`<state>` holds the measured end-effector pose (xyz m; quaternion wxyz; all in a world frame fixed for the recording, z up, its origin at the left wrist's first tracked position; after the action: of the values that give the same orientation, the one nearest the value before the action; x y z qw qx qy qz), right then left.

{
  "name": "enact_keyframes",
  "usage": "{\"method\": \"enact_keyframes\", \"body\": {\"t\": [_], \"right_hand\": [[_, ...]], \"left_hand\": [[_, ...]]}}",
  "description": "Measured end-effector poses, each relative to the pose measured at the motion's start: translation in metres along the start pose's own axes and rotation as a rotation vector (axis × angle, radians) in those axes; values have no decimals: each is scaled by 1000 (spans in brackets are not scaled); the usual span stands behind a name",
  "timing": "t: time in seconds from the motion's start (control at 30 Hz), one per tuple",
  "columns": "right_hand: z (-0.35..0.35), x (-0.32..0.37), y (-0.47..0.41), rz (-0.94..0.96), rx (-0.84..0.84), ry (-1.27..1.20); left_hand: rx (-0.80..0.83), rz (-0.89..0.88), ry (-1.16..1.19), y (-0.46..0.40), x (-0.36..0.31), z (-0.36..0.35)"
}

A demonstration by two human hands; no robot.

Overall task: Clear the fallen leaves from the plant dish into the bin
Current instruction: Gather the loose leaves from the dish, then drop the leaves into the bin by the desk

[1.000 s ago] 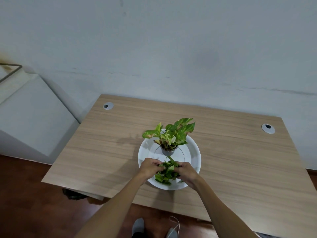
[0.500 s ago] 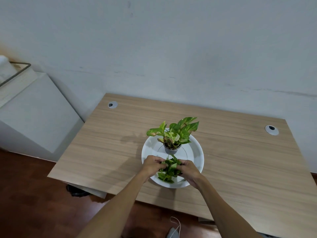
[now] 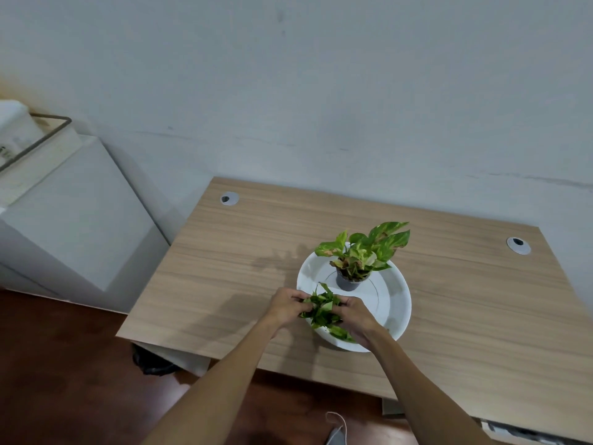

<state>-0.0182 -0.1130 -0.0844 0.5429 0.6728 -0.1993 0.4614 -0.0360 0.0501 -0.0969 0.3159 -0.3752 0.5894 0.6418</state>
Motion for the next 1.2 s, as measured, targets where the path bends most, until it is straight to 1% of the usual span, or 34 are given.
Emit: {"method": "enact_keyframes", "body": {"t": [0.2, 0.33, 0.47, 0.77, 0.9, 1.07, 1.2], "right_hand": [[-68, 16, -11, 24, 41, 23], [-117, 26, -20, 55, 50, 31], [-167, 34, -33, 26, 93, 68], [-263, 69, -70, 58, 190, 122], [-303, 79, -103, 38, 249, 145], [-358, 90, -145, 9, 317, 186], [-401, 101, -164, -10, 377, 209]], "left_hand": [[-23, -49, 39, 14, -3, 67], [-73, -66, 43, 25, -2, 117], [-92, -64, 78, 34, 1, 170], [-210, -92, 134, 37, -1, 267], [-266, -66, 149, 24, 5, 315], [-335, -18, 85, -1, 29, 384], [-375, 5, 103, 3, 22, 425]]}}
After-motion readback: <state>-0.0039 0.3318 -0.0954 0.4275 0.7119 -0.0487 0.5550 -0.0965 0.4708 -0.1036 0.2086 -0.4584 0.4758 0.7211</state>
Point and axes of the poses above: each hand's wrist, its own y-axis away from the middle knuckle, its own z-axis out of the back of the hand, x = y × z, the point moved 7 cm from there along -y, towards the middle knuckle, and after that the axes turned 8 degrees about y, right-handed, at the moved point
